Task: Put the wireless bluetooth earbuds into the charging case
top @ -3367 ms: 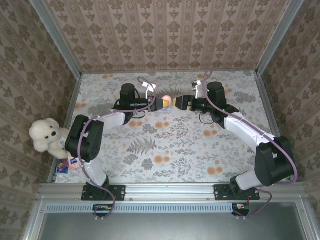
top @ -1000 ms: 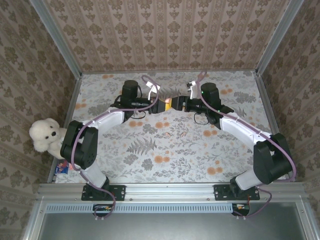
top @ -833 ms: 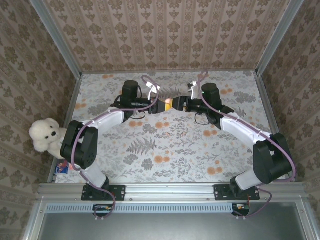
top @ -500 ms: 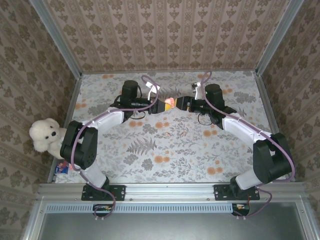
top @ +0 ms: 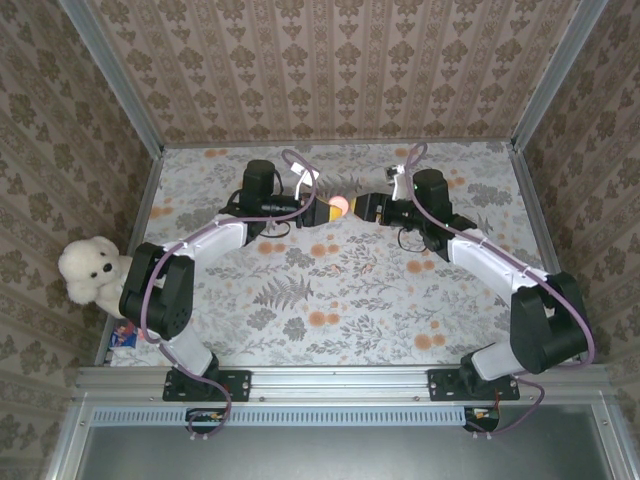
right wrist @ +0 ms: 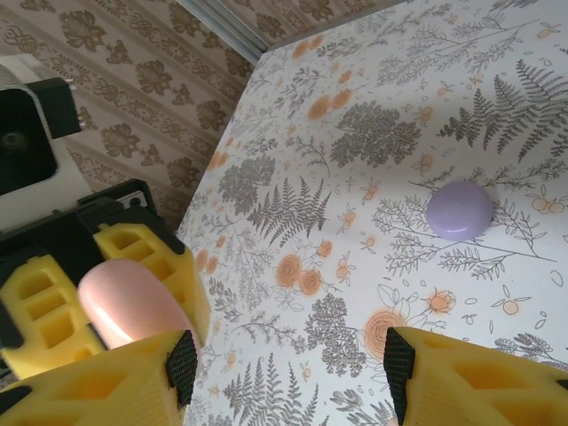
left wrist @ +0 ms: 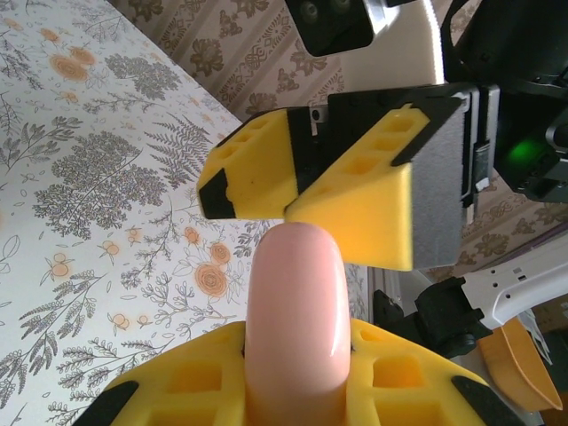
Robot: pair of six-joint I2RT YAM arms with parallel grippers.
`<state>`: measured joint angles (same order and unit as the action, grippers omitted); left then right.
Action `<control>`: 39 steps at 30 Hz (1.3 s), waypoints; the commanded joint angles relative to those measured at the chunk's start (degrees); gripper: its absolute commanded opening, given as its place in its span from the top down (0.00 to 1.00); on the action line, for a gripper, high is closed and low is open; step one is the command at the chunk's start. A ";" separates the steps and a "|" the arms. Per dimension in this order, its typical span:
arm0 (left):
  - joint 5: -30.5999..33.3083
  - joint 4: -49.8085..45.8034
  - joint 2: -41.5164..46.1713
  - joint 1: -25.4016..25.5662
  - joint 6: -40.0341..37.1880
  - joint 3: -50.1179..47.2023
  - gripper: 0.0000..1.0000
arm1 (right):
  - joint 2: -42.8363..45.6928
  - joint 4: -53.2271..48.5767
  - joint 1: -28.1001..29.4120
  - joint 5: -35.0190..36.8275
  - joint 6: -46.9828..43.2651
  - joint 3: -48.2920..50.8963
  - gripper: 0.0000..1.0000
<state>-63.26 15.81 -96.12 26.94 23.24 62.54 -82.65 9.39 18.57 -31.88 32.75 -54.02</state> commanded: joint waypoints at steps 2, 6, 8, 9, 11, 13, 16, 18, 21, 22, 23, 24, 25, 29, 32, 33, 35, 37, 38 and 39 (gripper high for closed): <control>-1.56 1.15 1.81 -0.05 -1.49 1.21 0.93 | 2.58 -0.70 -0.13 -0.76 -0.16 1.00 0.39; -1.47 1.30 1.64 -0.06 -1.50 1.21 0.93 | 4.49 -0.21 0.58 -1.51 0.35 0.68 0.38; -1.46 1.29 1.57 -0.05 -1.46 1.33 0.93 | 4.30 0.14 0.98 -2.15 0.74 0.13 0.38; -1.48 1.24 1.63 -0.05 -1.43 1.35 0.93 | 4.08 0.41 1.19 -2.50 1.04 -0.28 0.37; -1.61 1.32 1.48 0.00 -1.41 1.36 0.93 | 3.43 0.82 1.52 -2.94 1.41 -1.13 0.35; -1.70 1.30 1.46 0.17 -1.45 1.40 0.93 | 3.37 1.25 1.95 -3.04 1.92 -1.94 0.33; -1.57 1.19 1.43 0.35 -1.60 1.38 0.93 | 0.80 2.12 2.56 -2.57 3.68 -3.14 0.26; -1.49 1.02 1.39 0.46 -1.84 1.46 0.93 | -0.02 3.69 3.08 -1.96 5.82 -3.34 0.24; -1.42 0.97 1.28 0.56 -1.88 1.56 0.93 | -0.96 5.25 4.36 -1.12 7.79 -3.95 0.24; -1.34 0.97 1.26 0.48 -1.89 1.57 0.93 | -1.10 5.13 4.67 -0.95 7.85 -4.33 0.24; -1.33 0.96 1.31 0.53 -1.89 1.57 0.93 | -1.11 4.84 4.92 -0.87 7.70 -4.54 0.25; -1.40 0.93 1.37 0.50 -1.89 1.65 0.93 | -1.11 4.43 5.07 -0.78 7.38 -4.61 0.25; -1.42 0.92 1.31 0.54 -1.89 1.68 0.93 | -1.11 3.94 5.08 -0.65 6.94 -4.60 0.26; -1.49 0.81 1.67 0.49 -1.89 1.79 0.93 | -0.98 1.22 5.09 -0.05 4.64 -3.88 0.29; -1.60 0.85 1.91 0.40 -2.06 1.72 0.93 | -0.89 0.35 4.66 0.98 3.47 -2.34 0.31; -1.68 0.86 2.08 0.42 -2.05 1.77 0.93 | -0.87 0.56 4.32 1.16 3.45 -1.64 0.32; -1.82 0.76 2.31 0.48 -2.06 1.72 0.93 | -1.15 1.16 3.40 1.56 3.60 -0.65 0.34; -1.86 0.71 2.53 0.46 -2.04 1.76 0.93 | -1.76 1.23 2.50 1.86 3.46 -0.13 0.36; -1.87 0.66 2.70 0.48 -2.05 1.72 0.93 | -2.02 1.38 2.06 1.91 3.46 -0.04 0.36; -1.86 0.53 2.90 0.44 -2.20 1.76 0.93 | -2.33 1.51 1.63 1.86 3.48 0.26 0.36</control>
<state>-62.98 15.53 -96.03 27.03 22.65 62.57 -83.61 11.00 21.47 -31.70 37.41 -54.98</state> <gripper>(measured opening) 0.207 0.639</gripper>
